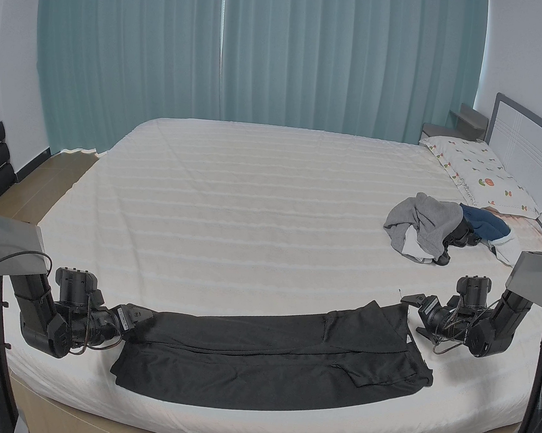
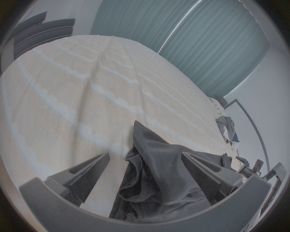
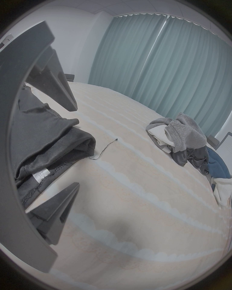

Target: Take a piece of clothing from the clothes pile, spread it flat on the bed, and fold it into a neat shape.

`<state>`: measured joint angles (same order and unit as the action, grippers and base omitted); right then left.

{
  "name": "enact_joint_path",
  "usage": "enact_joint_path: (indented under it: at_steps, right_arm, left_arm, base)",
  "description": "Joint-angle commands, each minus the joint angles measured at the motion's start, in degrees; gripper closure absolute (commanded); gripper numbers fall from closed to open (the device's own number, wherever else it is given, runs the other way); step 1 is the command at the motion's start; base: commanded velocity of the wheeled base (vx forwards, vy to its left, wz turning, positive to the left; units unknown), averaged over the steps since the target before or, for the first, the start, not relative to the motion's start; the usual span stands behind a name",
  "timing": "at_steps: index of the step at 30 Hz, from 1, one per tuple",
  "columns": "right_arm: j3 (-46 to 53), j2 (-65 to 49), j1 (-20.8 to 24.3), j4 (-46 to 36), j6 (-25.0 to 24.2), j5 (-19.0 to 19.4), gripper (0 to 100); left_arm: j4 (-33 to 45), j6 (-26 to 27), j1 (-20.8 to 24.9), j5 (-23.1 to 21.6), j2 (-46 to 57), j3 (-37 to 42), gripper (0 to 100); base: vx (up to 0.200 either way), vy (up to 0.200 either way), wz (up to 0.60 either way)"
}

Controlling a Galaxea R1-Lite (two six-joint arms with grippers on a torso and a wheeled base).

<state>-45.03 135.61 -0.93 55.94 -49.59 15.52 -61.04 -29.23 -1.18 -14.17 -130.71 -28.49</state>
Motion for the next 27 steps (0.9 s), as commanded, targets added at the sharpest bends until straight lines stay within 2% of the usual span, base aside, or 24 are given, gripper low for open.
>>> enact_joint_path:
  at_steps: [1,11,22,27]
  right_arm:
    - [0.2,0.0,0.0,-0.1,0.0,0.0,0]
    - [0.2,0.1,0.1,-0.1,0.1,0.0,0]
    - [0.2,0.1,0.1,-0.1,0.1,0.0,0]
    - [0.2,0.1,0.1,-0.2,0.1,0.0,0]
  left_arm:
    - [-0.1,1.3,0.3,-0.1,-1.4,0.3,0]
    - [-0.9,5.4,2.9,0.1,-1.9,3.1,0]
    - [-6.6,5.5,3.4,0.9,-2.3,5.5,0]
    - [-9.8,5.3,5.9,1.2,-2.2,7.0,0]
  base:
    - [0.000,0.000,0.00]
    - [0.000,0.000,0.00]
    - [0.000,0.000,0.00]
    - [0.000,0.000,0.00]
